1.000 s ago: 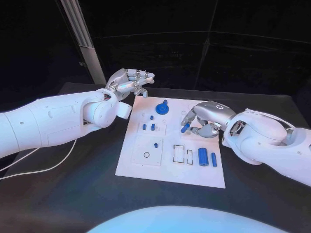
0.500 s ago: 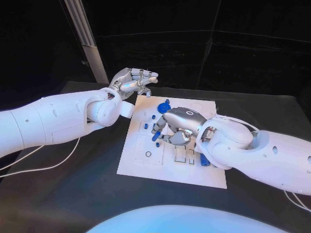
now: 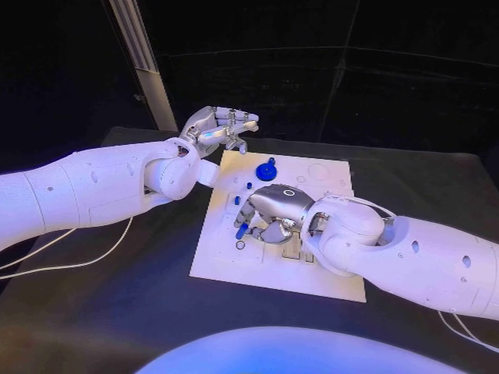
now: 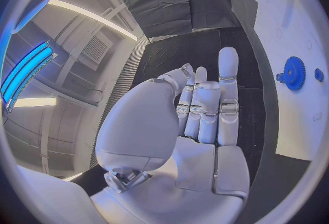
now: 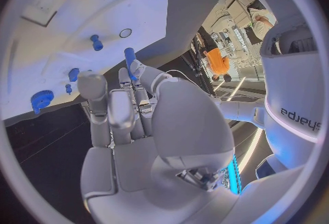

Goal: Assemble the parts on the task board

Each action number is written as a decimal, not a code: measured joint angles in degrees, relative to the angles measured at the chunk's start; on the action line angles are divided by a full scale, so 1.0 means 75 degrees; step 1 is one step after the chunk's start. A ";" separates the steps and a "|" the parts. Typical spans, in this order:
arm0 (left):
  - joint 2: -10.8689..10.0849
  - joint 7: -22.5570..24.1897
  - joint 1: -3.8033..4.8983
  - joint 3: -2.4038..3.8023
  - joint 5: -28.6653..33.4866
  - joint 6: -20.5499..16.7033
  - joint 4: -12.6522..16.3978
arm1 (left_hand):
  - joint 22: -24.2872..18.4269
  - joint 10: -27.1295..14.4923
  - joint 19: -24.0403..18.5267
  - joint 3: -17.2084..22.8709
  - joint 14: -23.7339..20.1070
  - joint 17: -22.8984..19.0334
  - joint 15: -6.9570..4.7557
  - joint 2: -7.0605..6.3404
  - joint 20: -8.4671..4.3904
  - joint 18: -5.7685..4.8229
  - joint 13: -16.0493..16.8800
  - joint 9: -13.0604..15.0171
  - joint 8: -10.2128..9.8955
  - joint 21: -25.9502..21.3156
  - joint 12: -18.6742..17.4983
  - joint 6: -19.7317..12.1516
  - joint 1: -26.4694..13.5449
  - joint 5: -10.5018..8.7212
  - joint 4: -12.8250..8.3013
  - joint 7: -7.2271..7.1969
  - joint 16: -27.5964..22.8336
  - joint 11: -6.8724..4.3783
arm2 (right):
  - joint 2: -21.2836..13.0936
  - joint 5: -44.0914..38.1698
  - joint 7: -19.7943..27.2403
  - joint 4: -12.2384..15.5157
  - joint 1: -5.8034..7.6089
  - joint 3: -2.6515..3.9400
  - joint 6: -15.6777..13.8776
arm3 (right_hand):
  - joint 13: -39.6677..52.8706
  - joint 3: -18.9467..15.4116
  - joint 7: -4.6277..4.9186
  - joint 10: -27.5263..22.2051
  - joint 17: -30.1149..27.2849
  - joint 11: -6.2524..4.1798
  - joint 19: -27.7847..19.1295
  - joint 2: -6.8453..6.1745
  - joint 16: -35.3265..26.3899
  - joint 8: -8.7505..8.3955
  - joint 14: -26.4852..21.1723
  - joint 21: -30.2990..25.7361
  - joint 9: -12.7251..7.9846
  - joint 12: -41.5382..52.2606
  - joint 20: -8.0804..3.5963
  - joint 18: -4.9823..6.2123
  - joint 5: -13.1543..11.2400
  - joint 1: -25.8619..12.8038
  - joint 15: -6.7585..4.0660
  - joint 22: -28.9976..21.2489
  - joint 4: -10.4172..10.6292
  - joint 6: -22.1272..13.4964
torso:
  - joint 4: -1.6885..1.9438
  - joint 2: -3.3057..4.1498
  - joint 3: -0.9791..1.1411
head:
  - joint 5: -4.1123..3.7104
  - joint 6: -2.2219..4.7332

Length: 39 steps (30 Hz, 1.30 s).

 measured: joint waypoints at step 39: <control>0.0048 -0.0028 0.0001 0.0001 0.0000 0.0042 -0.0045 | 0.0000 0.0001 0.0000 0.0000 0.0000 0.0000 0.0000 0.0000 0.0000 0.0000 0.0004 0.0000 -0.0001 0.0000 0.0000 -0.0027 0.0000 0.0000 0.0000 0.0028 0.0000 0.0000 | 0.0329 -0.0645 -0.0049 -0.0354 -0.0053 -0.0070 0.0659 | -0.0006 0.0018 0.0015 0.0001 -0.0003 -0.0002 0.0000 -0.0039 0.0000 -0.0058 0.0000 0.0000 0.0003 0.0000 -0.0001 0.0000 0.0035 -0.0061 0.0000 -0.0016 0.0022 -0.0013 | 0.0004 -0.0005 0.0000 | -0.0015 -0.0082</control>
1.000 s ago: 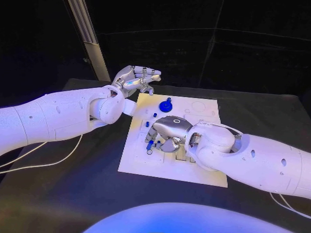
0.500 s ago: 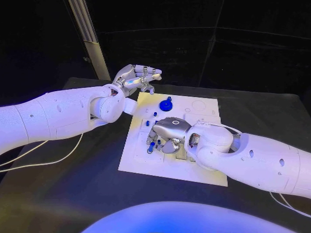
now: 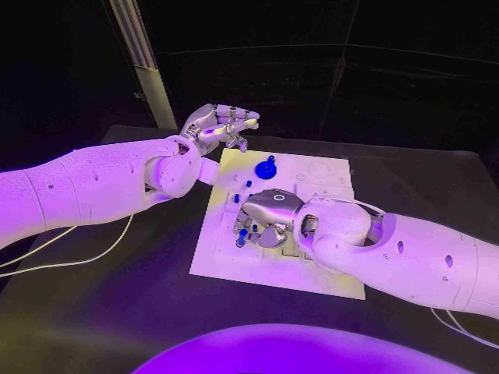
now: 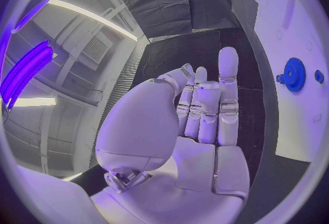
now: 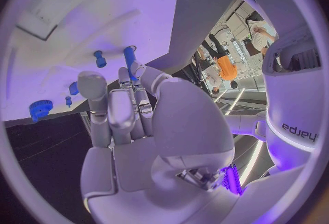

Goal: Assemble the parts on the task board

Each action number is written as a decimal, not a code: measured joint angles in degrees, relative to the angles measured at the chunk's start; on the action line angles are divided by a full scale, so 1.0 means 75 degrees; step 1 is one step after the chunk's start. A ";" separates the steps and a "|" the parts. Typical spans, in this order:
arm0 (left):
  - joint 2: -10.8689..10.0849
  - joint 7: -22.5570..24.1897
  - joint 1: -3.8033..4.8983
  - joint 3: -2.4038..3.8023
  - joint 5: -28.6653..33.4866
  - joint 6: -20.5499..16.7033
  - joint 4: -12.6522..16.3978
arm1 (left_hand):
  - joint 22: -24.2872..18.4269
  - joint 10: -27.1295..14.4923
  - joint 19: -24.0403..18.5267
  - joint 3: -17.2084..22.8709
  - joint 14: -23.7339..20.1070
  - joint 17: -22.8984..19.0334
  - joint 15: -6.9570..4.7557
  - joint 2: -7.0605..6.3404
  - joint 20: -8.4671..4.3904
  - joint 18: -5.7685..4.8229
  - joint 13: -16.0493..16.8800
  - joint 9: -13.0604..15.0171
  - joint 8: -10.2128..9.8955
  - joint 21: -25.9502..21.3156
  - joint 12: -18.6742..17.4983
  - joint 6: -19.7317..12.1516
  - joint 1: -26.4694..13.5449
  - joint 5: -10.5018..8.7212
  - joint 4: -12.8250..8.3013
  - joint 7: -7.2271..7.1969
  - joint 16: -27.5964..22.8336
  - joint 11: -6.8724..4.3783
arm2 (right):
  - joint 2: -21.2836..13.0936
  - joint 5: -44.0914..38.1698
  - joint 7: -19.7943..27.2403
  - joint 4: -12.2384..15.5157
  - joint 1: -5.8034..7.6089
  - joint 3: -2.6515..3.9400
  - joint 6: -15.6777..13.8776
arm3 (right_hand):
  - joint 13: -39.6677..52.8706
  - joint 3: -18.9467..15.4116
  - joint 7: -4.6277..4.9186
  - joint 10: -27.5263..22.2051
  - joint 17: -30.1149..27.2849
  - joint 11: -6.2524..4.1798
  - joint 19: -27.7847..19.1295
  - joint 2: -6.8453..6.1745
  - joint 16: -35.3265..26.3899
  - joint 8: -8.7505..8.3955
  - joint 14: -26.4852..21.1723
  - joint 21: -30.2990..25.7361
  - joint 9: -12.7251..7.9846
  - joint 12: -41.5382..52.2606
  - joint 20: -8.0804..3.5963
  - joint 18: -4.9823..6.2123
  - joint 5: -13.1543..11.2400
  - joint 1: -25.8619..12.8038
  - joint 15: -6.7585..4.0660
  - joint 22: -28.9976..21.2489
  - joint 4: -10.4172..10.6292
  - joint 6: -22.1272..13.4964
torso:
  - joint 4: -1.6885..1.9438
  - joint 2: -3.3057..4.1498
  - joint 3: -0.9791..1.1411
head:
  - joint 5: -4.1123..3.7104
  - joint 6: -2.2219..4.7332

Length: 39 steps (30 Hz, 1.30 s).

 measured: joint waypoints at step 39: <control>-0.0019 -0.0021 0.0001 0.0000 0.0000 0.0013 0.0015 | 0.0000 -0.0027 0.0000 0.0073 0.0000 -0.0017 0.0000 0.0000 0.0000 0.0000 0.0010 0.0000 0.0053 0.0000 0.0066 -0.0027 0.0000 0.0000 -0.0073 -0.0028 0.0000 -0.0028 | 0.0059 -0.0581 -0.0033 0.0129 -0.0029 -0.0068 -0.0027 | 0.0012 -0.0002 0.0013 0.0016 0.0002 -0.0015 -0.0018 -0.0125 0.0000 0.0007 0.0000 0.0000 0.0008 -0.0042 0.0017 -0.0001 0.0194 -0.0117 0.0000 0.0001 -0.0001 -0.0013 | -0.0004 0.0001 0.0004 | 0.0053 -0.0050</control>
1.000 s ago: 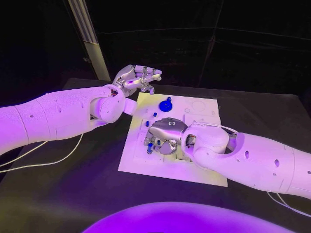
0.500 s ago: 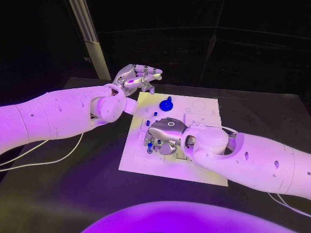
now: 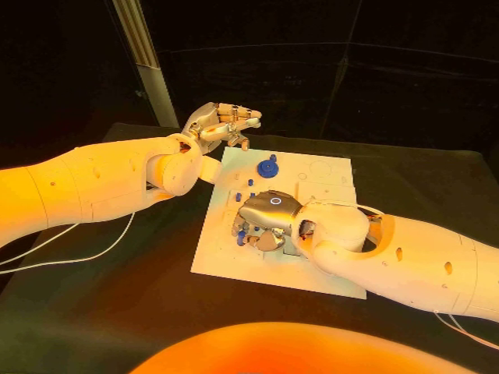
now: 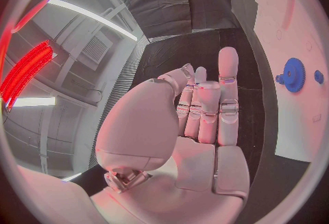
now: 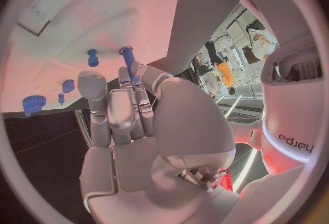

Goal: Assemble the parts on the task board

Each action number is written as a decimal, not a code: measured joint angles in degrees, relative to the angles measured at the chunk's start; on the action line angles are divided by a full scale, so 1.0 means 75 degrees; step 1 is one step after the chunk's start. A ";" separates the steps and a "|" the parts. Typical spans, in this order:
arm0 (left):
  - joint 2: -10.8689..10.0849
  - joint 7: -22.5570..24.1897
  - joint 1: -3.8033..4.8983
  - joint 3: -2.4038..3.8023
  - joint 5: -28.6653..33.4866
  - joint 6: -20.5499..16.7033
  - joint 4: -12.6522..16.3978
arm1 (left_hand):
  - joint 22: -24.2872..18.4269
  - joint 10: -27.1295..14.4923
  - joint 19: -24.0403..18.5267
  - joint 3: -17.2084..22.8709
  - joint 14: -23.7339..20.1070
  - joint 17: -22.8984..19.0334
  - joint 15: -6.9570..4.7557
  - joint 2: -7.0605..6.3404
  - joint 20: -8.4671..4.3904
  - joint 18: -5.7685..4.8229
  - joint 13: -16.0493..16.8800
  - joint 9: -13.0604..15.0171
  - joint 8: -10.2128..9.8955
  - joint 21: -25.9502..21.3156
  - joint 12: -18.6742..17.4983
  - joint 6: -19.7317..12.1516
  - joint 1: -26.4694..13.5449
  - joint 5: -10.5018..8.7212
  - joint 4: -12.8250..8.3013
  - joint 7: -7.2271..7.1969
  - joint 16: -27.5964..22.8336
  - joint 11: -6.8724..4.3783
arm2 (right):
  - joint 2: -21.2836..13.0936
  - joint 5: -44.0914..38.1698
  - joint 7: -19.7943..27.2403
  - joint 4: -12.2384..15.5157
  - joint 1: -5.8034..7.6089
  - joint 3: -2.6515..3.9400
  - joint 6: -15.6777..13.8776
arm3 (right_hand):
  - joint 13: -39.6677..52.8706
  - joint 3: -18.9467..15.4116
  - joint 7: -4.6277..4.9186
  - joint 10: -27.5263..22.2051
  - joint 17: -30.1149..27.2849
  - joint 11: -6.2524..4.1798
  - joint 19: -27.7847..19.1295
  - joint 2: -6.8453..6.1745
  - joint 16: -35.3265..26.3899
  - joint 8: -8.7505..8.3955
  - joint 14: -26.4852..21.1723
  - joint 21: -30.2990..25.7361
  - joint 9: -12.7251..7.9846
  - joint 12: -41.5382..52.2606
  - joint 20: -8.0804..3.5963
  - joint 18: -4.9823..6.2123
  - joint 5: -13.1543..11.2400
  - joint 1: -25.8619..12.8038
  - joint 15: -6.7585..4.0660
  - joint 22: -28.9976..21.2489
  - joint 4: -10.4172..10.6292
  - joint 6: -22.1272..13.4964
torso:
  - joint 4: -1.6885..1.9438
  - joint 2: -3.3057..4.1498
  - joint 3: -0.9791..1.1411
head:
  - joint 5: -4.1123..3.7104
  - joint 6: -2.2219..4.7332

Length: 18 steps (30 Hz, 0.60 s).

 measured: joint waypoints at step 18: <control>-0.0002 -0.0015 0.0000 0.0000 0.0000 0.0013 0.0001 | 0.0000 -0.0027 0.0000 0.0000 0.0000 0.0001 0.0000 0.0000 0.0000 0.0000 -0.0001 0.0000 0.0000 0.0000 0.0000 0.0000 0.0000 0.0000 0.0000 0.0000 0.0000 0.0028 | 0.0001 -0.0250 -0.0119 -0.0018 -0.0016 -0.0010 0.0094 | -0.0001 -0.0020 -0.0002 0.0010 -0.0010 -0.0010 -0.0011 -0.0004 0.0000 -0.0022 0.0000 0.0000 0.0005 -0.0001 0.0011 0.0001 0.0057 -0.0071 0.0000 -0.0019 0.0019 -0.0002 | 0.0004 0.0000 -0.0004 | 0.0004 -0.0018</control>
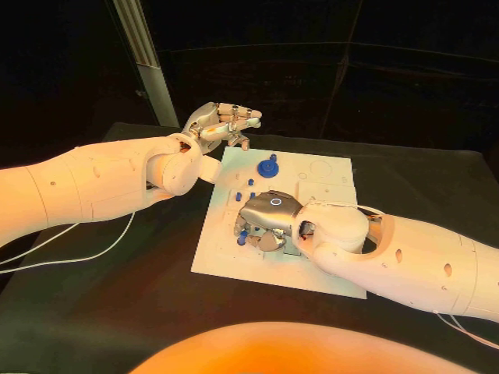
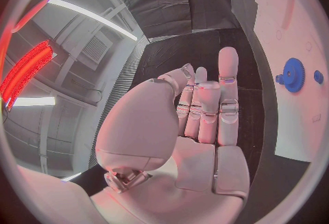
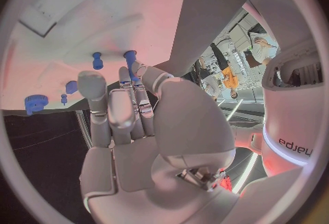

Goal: Assemble the parts on the task board

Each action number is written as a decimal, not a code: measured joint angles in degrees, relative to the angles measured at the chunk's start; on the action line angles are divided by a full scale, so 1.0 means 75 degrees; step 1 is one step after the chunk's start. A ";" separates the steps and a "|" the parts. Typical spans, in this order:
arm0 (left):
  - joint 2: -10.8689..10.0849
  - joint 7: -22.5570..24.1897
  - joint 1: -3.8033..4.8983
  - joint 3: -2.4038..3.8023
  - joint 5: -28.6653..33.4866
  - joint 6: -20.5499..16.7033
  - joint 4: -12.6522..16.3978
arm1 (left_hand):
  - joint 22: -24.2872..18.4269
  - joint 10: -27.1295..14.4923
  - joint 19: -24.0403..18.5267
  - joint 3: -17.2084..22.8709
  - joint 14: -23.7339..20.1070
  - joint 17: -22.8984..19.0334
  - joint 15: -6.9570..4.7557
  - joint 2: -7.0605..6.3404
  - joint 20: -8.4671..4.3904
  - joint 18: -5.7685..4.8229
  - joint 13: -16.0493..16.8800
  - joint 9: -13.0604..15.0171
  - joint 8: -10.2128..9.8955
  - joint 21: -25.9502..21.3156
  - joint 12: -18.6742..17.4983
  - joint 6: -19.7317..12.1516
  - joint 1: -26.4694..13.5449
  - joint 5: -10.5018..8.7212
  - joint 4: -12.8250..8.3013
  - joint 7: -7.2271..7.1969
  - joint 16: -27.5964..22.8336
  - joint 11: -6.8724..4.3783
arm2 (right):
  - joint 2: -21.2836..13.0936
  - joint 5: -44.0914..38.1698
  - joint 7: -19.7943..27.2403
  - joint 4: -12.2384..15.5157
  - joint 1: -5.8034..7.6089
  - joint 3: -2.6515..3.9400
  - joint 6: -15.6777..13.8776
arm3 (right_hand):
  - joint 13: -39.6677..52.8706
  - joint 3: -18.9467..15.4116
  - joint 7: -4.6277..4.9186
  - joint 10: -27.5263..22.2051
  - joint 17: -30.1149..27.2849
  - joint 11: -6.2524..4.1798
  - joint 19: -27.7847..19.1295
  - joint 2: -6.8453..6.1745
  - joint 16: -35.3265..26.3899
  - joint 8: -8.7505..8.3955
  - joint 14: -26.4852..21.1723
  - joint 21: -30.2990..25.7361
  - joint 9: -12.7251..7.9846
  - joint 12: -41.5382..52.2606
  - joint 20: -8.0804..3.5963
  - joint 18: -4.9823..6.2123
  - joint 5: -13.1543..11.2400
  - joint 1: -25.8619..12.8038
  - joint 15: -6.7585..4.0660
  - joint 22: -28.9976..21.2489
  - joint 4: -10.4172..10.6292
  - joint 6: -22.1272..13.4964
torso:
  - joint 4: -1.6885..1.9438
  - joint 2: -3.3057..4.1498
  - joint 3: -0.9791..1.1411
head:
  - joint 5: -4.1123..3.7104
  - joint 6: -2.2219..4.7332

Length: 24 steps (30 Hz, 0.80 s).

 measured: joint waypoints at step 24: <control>-0.0002 -0.0025 0.0000 0.0000 0.0000 0.0024 -0.0004 | 0.0000 0.0000 -0.0021 0.0022 0.0000 0.0001 0.0000 0.0000 0.0021 0.0000 0.0005 0.0000 0.0000 0.0000 0.0029 0.0000 0.0000 0.0000 0.0022 0.0000 0.0000 0.0000 | -0.0019 -0.0104 0.0025 0.0026 0.0000 0.0000 -0.0043 | -0.0040 -0.1203 0.0190 -0.1574 -0.1379 0.0258 -0.0628 -0.0493 -0.0758 0.0002 -0.0248 -0.1025 -0.0086 -0.0412 0.0272 -0.0001 0.0127 -0.0655 0.0274 -0.1439 0.0344 -0.1200 | -0.0001 -0.0003 -0.0001 | -0.0038 0.0018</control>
